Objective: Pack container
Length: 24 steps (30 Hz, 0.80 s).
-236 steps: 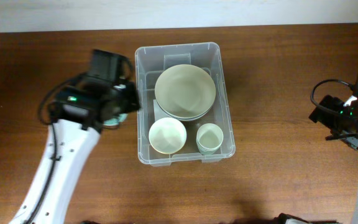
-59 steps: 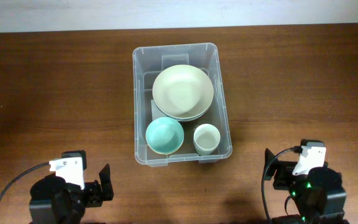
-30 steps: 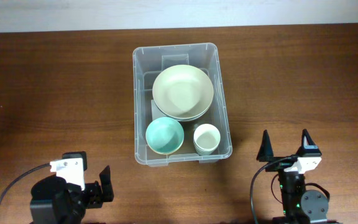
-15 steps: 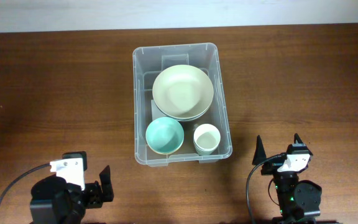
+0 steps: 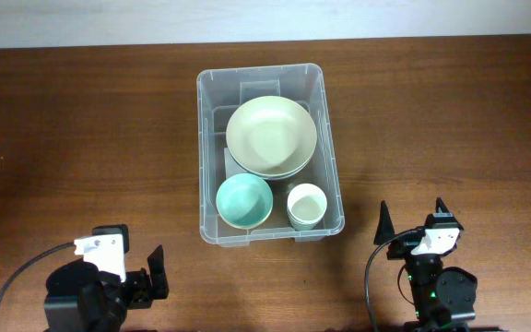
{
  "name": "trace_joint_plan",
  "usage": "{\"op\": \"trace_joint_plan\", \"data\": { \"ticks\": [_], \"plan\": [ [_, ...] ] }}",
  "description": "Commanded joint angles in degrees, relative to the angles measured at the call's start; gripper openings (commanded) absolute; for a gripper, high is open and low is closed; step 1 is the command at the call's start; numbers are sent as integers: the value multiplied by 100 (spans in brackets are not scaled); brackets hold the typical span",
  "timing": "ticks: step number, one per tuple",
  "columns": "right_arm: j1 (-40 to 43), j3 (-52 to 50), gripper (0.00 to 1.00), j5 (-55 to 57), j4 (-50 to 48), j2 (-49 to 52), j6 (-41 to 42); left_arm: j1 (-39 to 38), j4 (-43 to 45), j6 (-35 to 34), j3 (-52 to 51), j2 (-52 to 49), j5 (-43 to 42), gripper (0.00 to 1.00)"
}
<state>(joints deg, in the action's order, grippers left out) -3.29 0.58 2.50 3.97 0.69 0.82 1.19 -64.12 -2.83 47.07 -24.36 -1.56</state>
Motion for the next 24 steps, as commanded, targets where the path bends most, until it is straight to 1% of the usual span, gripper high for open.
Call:
{"op": "trace_joint_plan", "data": {
  "ticks": [1, 10, 13, 16, 24],
  "plan": [
    [33, -26, 99, -55, 57, -48, -39, 20, -4, -59, -37, 50, -63, 99],
    [33, -26, 99, -55, 57, -48, -39, 20, -44, -35, -63, 74, 4, 99],
    [33, -26, 99, -55, 57, -48, -39, 20, 177, -35, -245, 149, -2, 99],
    [33, -26, 99, -55, 57, -48, -39, 20, 660, -11, -691, 356, 2, 99],
    [33, -26, 99, -55, 57, -48, -39, 20, 2636, 20, -2566, 1591, 2, 99]
  ]
}}
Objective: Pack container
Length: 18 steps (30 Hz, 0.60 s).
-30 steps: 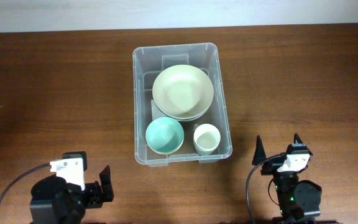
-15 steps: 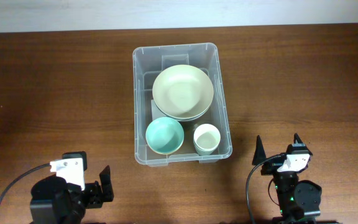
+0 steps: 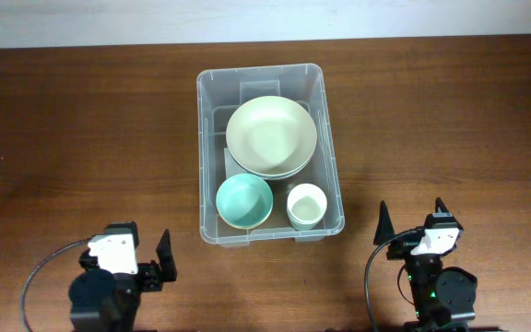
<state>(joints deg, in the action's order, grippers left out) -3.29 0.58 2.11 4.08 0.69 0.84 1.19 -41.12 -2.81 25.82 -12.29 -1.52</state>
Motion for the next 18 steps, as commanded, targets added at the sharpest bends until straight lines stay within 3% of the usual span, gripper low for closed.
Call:
{"op": "trace_joint_plan", "data": {
  "ticks": [1, 13, 18],
  "plan": [
    [33, -26, 99, -15, 46, -48, -42, 17, 595, 107, -629, 527, -4, 99],
    [33, -26, 99, -15, 46, -48, -42, -7, 4411, 1757, -2319, 1202, -26, 100],
    [33, -26, 99, -15, 46, -48, -42, -7, 4872, 1930, -2535, 1200, -28, 99]
  ]
}}
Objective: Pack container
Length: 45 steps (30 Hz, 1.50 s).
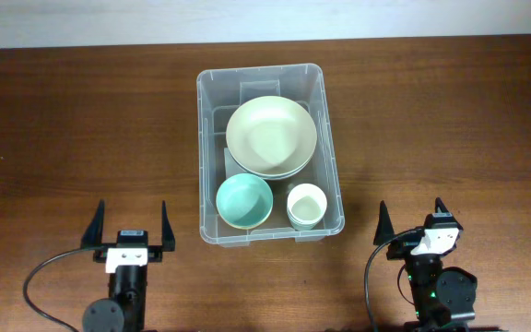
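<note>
A clear plastic container (208, 129) stands at the table's middle. Inside it lie a large pale green bowl (271, 136) stacked on another at the back, a small teal bowl (244, 200) at front left and a white cup (306, 206) at front right. My left gripper (129, 227) is open near the front edge, left of the container, its fingers spread wide with nothing between them. My right gripper (412, 217) is open near the front edge, right of the container, holding nothing.
The brown wooden table (81, 120) stretches to both sides of the container. A pale wall strip (265, 18) runs along the far edge. Black cables (35, 281) loop beside each arm base at the front.
The left arm has swung to face squarely forward; its gripper now shows both fingers spread wide, pointing at the far side. The right arm and the container's contents have not changed.
The left arm sat low at the front left, turned aside. It then stood closer to the middle, still partly turned. Now it faces straight ahead with open fingers. The right gripper stayed open in place, and the bowls and cup stayed in the container.
</note>
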{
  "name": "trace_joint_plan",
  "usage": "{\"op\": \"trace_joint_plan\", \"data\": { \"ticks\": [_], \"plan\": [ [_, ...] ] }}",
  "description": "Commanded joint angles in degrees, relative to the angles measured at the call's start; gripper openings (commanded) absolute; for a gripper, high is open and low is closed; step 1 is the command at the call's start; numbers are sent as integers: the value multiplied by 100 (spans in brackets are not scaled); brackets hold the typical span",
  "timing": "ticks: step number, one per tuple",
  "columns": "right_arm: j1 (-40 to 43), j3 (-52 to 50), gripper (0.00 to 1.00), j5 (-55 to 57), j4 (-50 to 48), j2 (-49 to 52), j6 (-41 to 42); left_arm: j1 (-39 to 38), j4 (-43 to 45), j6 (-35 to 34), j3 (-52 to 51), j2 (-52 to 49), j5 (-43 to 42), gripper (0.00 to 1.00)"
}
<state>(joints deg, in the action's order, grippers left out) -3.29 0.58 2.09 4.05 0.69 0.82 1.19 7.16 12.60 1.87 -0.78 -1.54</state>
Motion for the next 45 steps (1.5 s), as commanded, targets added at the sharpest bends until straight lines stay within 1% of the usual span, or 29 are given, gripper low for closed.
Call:
{"op": "trace_joint_plan", "data": {
  "ticks": [1, 4, 6, 10, 45],
  "plan": [
    [33, -26, 99, -13, 48, -48, -39, -7, 35, 400, -140, 48, -24, 99],
    [33, -26, 99, -13, 48, -48, -39, -7, -140, 490, -140, 48, -20, 99],
    [33, -26, 99, -13, 48, -48, -39, -7, -511, 463, -140, 48, -24, 100],
    [33, -26, 99, -13, 48, -48, -39, -7, -1178, 59, -140, 48, 0, 100],
    [33, -26, 99, -13, 48, -48, -39, -2, -1176, 13, -138, 48, -2, 99]
  ]
}}
